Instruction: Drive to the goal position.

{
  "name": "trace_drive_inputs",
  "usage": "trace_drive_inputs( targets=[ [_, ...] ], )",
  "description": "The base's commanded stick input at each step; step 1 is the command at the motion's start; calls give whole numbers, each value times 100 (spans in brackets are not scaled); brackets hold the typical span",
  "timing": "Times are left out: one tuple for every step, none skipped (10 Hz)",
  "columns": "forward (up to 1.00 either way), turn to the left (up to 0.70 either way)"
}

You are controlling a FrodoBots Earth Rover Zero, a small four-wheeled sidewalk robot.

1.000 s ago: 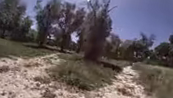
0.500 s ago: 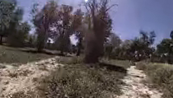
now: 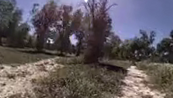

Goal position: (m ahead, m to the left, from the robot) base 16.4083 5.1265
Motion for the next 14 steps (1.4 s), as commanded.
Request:
trace_drive_inputs(
  targets=[
    [-72, 0],
    [-84, 0],
    [-85, 0],
    [-85, 0],
    [-85, 0],
    [-85, 0],
    [-85, 0],
    [-85, 0],
    [-85, 0],
    [-85, 0],
    [-85, 0],
    [-85, 0],
    [-85, 0],
    [-85, 0]
  ],
)
